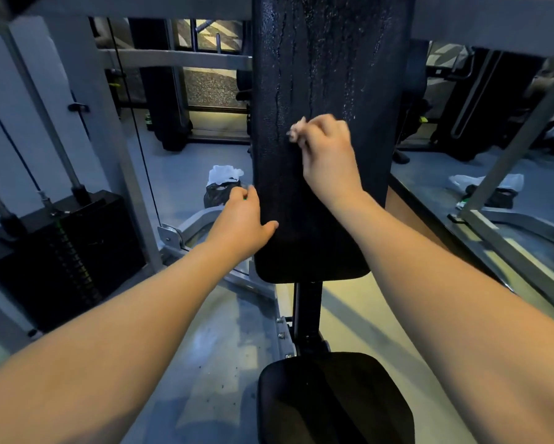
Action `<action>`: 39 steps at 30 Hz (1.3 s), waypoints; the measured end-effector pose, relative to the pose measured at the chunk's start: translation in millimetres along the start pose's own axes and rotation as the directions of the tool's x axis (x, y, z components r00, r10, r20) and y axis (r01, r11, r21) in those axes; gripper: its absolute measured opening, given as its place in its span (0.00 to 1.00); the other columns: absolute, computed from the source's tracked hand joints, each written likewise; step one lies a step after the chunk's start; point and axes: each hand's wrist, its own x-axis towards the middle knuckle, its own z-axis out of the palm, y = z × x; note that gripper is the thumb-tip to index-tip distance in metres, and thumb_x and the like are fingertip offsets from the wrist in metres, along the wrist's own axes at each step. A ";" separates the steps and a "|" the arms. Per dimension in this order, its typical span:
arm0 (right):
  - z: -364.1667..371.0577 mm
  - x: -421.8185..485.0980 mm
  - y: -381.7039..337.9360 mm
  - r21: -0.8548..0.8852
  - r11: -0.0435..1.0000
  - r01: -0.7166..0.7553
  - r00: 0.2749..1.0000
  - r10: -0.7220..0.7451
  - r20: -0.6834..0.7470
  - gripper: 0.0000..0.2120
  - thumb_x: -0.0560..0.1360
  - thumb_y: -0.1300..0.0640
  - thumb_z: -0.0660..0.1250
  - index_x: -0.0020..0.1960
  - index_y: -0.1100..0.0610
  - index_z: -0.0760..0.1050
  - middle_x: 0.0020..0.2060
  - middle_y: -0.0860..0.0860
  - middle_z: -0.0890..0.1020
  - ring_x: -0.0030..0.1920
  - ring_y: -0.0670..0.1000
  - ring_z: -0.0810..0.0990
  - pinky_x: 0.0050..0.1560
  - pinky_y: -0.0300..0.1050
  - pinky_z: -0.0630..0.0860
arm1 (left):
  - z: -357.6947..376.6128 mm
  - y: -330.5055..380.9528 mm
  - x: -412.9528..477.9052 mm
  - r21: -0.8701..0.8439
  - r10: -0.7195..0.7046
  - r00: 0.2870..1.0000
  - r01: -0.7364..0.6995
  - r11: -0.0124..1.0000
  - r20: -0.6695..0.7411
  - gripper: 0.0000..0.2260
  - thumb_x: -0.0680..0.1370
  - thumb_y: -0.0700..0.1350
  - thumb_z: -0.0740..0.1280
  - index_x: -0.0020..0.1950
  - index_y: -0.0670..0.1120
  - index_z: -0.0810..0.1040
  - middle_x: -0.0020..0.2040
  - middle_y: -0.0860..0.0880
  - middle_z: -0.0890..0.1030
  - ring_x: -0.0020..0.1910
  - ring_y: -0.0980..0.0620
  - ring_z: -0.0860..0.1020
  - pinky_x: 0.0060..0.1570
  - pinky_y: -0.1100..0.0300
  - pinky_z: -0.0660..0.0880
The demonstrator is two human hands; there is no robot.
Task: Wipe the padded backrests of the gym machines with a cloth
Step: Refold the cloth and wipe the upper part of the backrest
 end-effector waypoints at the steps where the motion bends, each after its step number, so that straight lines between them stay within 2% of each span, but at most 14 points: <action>1: 2.5 2.1 -5.4 0.020 0.997 -0.077 0.996 0.078 -0.038 0.10 0.78 0.66 0.64 0.57 0.60 0.80 0.52 0.57 0.78 0.51 0.60 0.74 0.51 0.45 0.73 | -2.1 0.0 2.8 -0.017 -0.015 1.000 0.015 1.000 -0.002 0.32 0.78 0.55 0.71 0.75 0.42 0.63 0.68 0.43 0.66 0.62 0.43 0.74 0.61 0.54 0.74; 3: 12.2 -9.7 -17.0 0.047 0.996 -0.077 0.997 0.078 -0.003 0.12 0.78 0.66 0.63 0.59 0.62 0.80 0.52 0.57 0.78 0.51 0.60 0.74 0.53 0.47 0.73 | -3.5 0.3 8.9 -0.058 -0.041 0.999 0.040 0.998 -0.011 0.39 0.76 0.57 0.73 0.77 0.41 0.59 0.71 0.42 0.66 0.66 0.42 0.73 0.65 0.51 0.73; 6: 13.0 -37.5 -16.2 0.060 0.982 0.178 0.971 -0.185 0.151 0.14 0.79 0.65 0.64 0.63 0.61 0.78 0.51 0.56 0.78 0.51 0.60 0.73 0.54 0.51 0.74 | 0.2 6.4 14.0 -0.067 -0.047 0.999 0.047 0.997 -0.004 0.52 0.73 0.58 0.76 0.83 0.42 0.45 0.75 0.41 0.60 0.72 0.40 0.66 0.71 0.46 0.68; 9: 3.1 -12.3 -1.4 -0.015 0.927 0.375 0.910 -0.365 0.198 0.08 0.80 0.63 0.64 0.57 0.60 0.79 0.51 0.56 0.79 0.50 0.61 0.74 0.50 0.51 0.74 | 9.8 15.2 12.1 -0.027 -0.081 0.995 0.080 0.996 -0.062 0.50 0.76 0.54 0.75 0.82 0.40 0.42 0.74 0.41 0.59 0.72 0.40 0.63 0.71 0.49 0.66; 11: 4.4 12.6 0.3 -0.048 0.946 0.320 0.943 -0.313 0.112 0.07 0.81 0.63 0.63 0.54 0.60 0.80 0.51 0.57 0.79 0.50 0.61 0.74 0.50 0.53 0.74 | 13.9 18.6 11.1 -0.043 -0.111 0.990 0.108 0.993 -0.089 0.48 0.77 0.51 0.74 0.82 0.41 0.43 0.74 0.42 0.58 0.72 0.40 0.62 0.71 0.49 0.66; 13: 11.4 15.6 -13.2 -0.001 0.990 0.138 0.990 -0.138 0.023 0.09 0.79 0.64 0.63 0.55 0.61 0.80 0.51 0.57 0.79 0.50 0.61 0.75 0.51 0.53 0.74 | 16.0 17.6 10.9 -0.070 -0.131 0.987 0.125 0.990 -0.095 0.47 0.78 0.50 0.74 0.83 0.43 0.44 0.74 0.43 0.59 0.72 0.40 0.63 0.71 0.48 0.66; 15: 21.7 -4.8 -28.8 0.063 0.995 0.083 0.995 -0.086 0.045 0.11 0.78 0.66 0.63 0.58 0.61 0.80 0.52 0.57 0.79 0.52 0.61 0.74 0.53 0.52 0.74 | 17.7 14.1 11.0 -0.069 -0.119 0.987 0.112 0.991 -0.108 0.46 0.77 0.50 0.74 0.83 0.43 0.45 0.72 0.43 0.61 0.70 0.39 0.65 0.69 0.48 0.68; 20: 15.7 -3.3 -14.2 0.041 0.904 0.425 0.878 -0.423 0.226 0.11 0.78 0.64 0.63 0.58 0.62 0.80 0.52 0.58 0.80 0.52 0.62 0.75 0.53 0.54 0.76 | 22.8 2.4 12.1 -0.059 -0.129 0.985 0.123 0.991 -0.118 0.43 0.78 0.54 0.72 0.83 0.51 0.47 0.68 0.45 0.67 0.66 0.41 0.71 0.56 0.47 0.74; 22: 11.9 27.5 -10.1 -0.014 0.919 0.394 0.910 -0.388 0.142 0.10 0.80 0.63 0.61 0.54 0.61 0.81 0.51 0.58 0.80 0.50 0.62 0.75 0.53 0.53 0.74 | 23.3 0.9 11.5 -0.071 -0.152 0.981 0.144 0.987 -0.121 0.43 0.78 0.56 0.71 0.83 0.55 0.45 0.66 0.47 0.70 0.65 0.42 0.71 0.49 0.50 0.72; 25: 15.7 37.8 -19.7 0.018 0.982 0.186 0.983 -0.186 -0.003 0.09 0.78 0.66 0.63 0.54 0.61 0.81 0.50 0.57 0.80 0.50 0.62 0.76 0.52 0.51 0.74 | 24.4 -1.1 9.4 -0.081 -0.166 0.977 0.156 0.984 -0.132 0.42 0.79 0.57 0.70 0.83 0.57 0.45 0.66 0.48 0.71 0.64 0.44 0.72 0.47 0.51 0.71; 27: 21.2 15.5 -28.1 0.065 0.982 0.180 0.982 -0.183 0.044 0.11 0.77 0.68 0.64 0.56 0.61 0.81 0.51 0.57 0.80 0.51 0.61 0.75 0.53 0.50 0.73 | 26.0 -2.6 8.6 -0.081 -0.161 0.977 0.151 0.985 -0.139 0.41 0.79 0.57 0.70 0.82 0.58 0.45 0.64 0.47 0.71 0.64 0.43 0.72 0.48 0.50 0.72; 32: 6.8 14.9 -17.9 0.029 0.854 0.520 0.825 -0.510 0.241 0.11 0.79 0.64 0.64 0.60 0.61 0.80 0.53 0.57 0.80 0.53 0.61 0.75 0.53 0.49 0.74 | 30.0 -2.3 8.3 -0.125 -0.180 0.973 0.162 0.979 -0.146 0.40 0.80 0.55 0.69 0.82 0.58 0.45 0.64 0.47 0.71 0.64 0.43 0.72 0.51 0.48 0.73; 36: 2.0 70.0 -10.6 -0.070 0.940 0.335 0.942 -0.334 0.029 0.12 0.80 0.62 0.61 0.55 0.59 0.82 0.50 0.57 0.81 0.49 0.62 0.76 0.50 0.51 0.74 | 28.9 -1.0 7.1 -0.122 -0.190 0.973 0.174 0.977 -0.133 0.41 0.80 0.56 0.68 0.82 0.60 0.42 0.65 0.48 0.71 0.64 0.44 0.72 0.47 0.52 0.69; 39: 11.9 48.6 -23.6 -0.027 0.974 0.223 0.975 -0.223 0.005 0.11 0.77 0.67 0.63 0.56 0.61 0.81 0.49 0.58 0.80 0.50 0.62 0.76 0.50 0.51 0.74 | 27.8 0.0 6.9 -0.110 -0.197 0.972 0.183 0.977 -0.128 0.41 0.80 0.56 0.68 0.82 0.59 0.41 0.66 0.48 0.71 0.65 0.44 0.72 0.46 0.52 0.69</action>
